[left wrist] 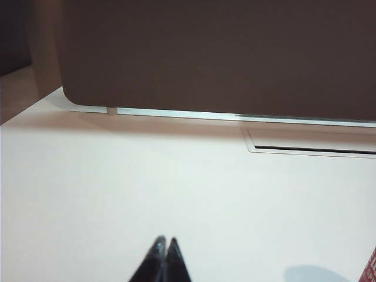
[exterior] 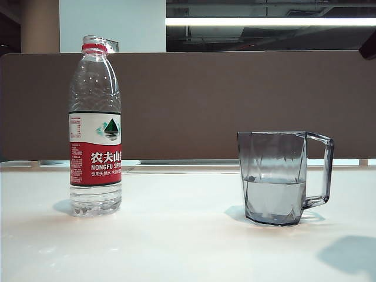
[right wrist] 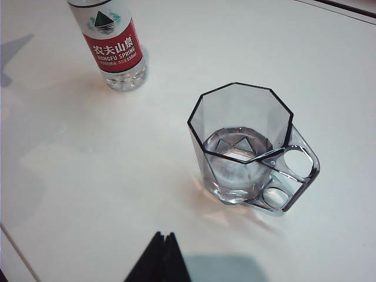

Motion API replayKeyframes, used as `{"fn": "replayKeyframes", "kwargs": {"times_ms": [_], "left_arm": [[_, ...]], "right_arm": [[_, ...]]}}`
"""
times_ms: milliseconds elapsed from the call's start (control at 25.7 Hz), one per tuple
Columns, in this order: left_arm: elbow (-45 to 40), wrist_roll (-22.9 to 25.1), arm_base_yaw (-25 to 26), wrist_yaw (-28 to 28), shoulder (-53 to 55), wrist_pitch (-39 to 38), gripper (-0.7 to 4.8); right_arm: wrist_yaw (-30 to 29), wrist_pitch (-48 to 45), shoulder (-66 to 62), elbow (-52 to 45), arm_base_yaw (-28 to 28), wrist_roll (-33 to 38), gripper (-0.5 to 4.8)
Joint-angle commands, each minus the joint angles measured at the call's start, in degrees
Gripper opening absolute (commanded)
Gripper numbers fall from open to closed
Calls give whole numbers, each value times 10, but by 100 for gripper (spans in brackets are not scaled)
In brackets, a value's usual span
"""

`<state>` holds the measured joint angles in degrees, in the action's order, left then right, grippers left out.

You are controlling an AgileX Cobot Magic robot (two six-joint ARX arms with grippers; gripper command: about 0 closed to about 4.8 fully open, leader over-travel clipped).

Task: Pick up the mineral water bottle with the left hand on the table and pour water into the mug until it's half full.

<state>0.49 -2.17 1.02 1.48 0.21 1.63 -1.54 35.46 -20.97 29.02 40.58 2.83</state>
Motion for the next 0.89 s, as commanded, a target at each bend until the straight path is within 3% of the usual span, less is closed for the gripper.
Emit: {"fn": "replayKeyframes", "kwargs": {"times_ms": [39, 117, 233, 350, 389, 544, 700, 894], "left_arm": [[1, 0, -1, 2, 0, 6, -5], [1, 0, -1, 2, 0, 6, -5], [1, 0, -1, 2, 0, 6, -5], [1, 0, -1, 3, 0, 6, -5], [1, 0, -1, 2, 0, 6, -5], [1, 0, -1, 2, 0, 6, -5], [1, 0, -1, 2, 0, 6, -5], [1, 0, -1, 2, 0, 6, -5]], "right_arm": [[1, -10, 1, 4, 0, 2, -1], [16, -16, 2, -5, -1, -10, -1], [111, -96, 45, -72, -38, -17, -1], [108, -224, 104, -135, -106, -18, -1], [107, -273, 132, -158, -153, -18, -1], [105, -351, 172, -189, -289, -18, -1], [105, -389, 177, -212, -364, -18, -1], [104, -427, 185, -248, -420, -18, -1]]}}
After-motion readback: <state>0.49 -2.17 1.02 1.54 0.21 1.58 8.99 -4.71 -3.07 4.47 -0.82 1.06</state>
